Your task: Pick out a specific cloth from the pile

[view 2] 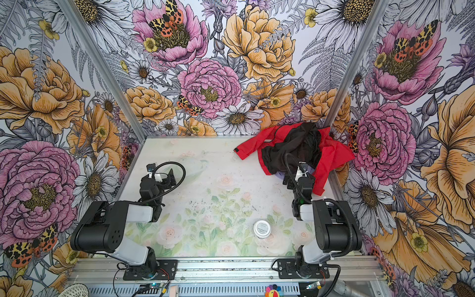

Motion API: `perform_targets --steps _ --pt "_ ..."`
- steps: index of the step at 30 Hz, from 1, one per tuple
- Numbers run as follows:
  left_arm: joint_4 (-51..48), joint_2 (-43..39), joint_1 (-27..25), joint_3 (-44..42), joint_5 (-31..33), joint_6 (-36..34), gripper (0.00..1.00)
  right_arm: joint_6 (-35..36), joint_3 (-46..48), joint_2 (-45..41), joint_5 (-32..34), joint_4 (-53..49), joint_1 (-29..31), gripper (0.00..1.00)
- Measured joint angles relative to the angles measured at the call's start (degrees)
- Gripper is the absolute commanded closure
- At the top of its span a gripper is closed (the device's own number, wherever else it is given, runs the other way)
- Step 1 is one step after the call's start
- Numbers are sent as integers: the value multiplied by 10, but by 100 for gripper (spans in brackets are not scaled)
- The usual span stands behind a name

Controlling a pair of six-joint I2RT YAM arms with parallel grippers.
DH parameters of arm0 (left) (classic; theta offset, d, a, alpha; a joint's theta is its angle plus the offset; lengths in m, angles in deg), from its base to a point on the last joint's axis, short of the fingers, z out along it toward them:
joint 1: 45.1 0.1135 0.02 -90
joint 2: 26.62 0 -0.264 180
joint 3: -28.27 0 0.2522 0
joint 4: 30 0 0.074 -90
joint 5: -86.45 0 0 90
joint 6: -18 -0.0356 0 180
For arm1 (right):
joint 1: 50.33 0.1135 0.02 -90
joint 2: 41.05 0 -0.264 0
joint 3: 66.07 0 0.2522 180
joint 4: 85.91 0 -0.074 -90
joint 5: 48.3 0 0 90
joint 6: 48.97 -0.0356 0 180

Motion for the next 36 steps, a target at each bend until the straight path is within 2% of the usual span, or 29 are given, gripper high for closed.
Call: perform_targets --steps 5,10,16,20,25,31,36 --pt "0 0 0 0 -4 0 1 3 25 -20 -1 17 2 2" --pt "-24 -32 -13 0 47 -1 1 4 48 -171 1 -78 21 1" --pt "-127 -168 -98 14 139 -10 1 -15 35 -379 9 -239 56 0" --pt "-257 -266 -175 68 181 3 1 -22 -18 -438 16 -367 73 1" --pt "-393 -378 -262 150 172 58 1 -24 -176 -403 41 -520 77 0" --pt "-518 -427 -285 237 86 114 1 -28 -337 -285 108 -640 71 1" --pt "-572 -424 -293 247 3 110 1 -59 -375 -205 116 -706 -4 1"
